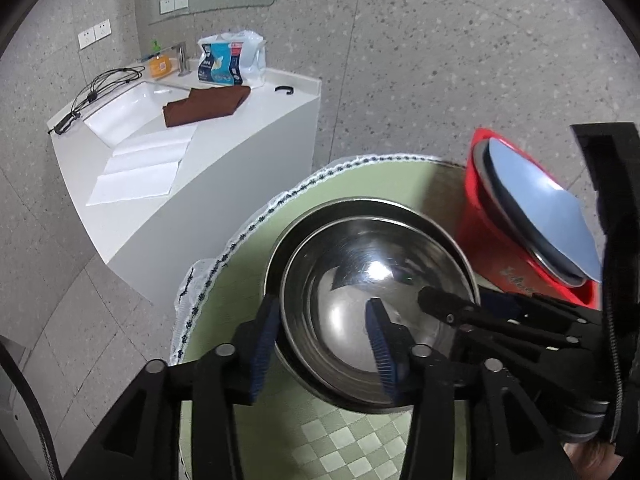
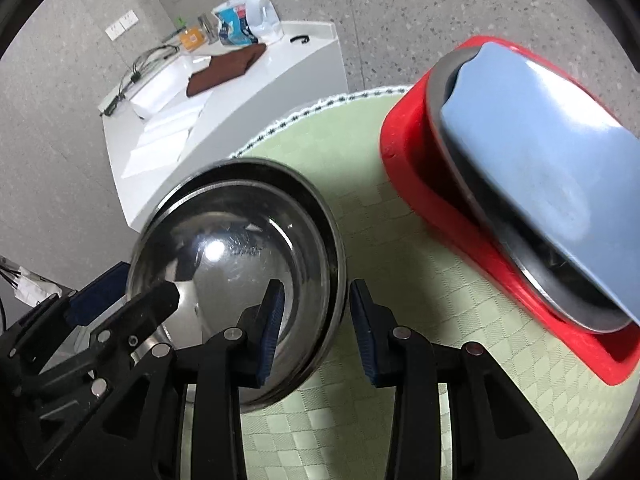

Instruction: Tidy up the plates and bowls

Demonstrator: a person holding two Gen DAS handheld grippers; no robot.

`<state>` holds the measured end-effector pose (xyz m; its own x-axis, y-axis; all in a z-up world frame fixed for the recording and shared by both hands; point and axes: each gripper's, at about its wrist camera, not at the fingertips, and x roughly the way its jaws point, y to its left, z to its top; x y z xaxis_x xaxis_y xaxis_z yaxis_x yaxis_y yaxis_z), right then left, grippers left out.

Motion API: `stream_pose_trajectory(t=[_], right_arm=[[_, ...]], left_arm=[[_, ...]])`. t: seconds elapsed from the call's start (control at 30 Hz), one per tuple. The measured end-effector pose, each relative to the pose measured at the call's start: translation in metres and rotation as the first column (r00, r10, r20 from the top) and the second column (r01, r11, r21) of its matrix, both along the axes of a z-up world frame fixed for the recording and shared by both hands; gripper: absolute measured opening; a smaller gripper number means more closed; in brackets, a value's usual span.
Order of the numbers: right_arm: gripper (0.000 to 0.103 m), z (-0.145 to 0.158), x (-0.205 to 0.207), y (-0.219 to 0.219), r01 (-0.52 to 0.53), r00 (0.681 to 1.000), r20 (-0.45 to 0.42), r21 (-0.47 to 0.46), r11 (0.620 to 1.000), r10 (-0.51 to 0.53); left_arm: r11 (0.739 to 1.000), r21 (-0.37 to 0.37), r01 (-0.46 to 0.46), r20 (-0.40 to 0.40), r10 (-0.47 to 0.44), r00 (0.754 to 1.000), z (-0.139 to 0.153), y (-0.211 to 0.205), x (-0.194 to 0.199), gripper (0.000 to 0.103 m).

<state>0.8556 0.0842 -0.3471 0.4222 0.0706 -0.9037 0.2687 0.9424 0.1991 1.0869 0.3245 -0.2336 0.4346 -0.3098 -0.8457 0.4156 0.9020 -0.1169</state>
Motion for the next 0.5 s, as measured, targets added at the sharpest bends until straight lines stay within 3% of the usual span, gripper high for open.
stream_pose_trajectory(t=[0.07, 0.13, 0.23, 0.5], right_arm=[[0.036, 0.007, -0.004, -0.001, 0.001, 1.000, 0.020, -0.008, 1.000, -0.001], [0.046, 0.014, -0.010, -0.003, 0.006, 1.000, 0.028, -0.001, 1.000, -0.005], [0.048, 0.027, -0.023, -0.005, 0.002, 0.999, 0.050, -0.003, 1.000, -0.002], [0.062, 0.088, -0.098, -0.024, -0.002, 0.985, 0.170, -0.040, 0.999, 0.008]], left_arm=[[1.000, -0.016, -0.018, 0.010, 0.018, 1.000, 0.005, 0.006, -0.005, 0.055], [0.999, -0.027, -0.033, 0.016, 0.033, 0.999, 0.010, 0.009, -0.012, 0.058], [0.998, -0.047, -0.050, 0.032, 0.052, 0.998, 0.023, 0.012, -0.030, 0.059], [0.995, -0.090, -0.040, 0.153, 0.053, 0.987, 0.069, 0.004, -0.119, 0.078]])
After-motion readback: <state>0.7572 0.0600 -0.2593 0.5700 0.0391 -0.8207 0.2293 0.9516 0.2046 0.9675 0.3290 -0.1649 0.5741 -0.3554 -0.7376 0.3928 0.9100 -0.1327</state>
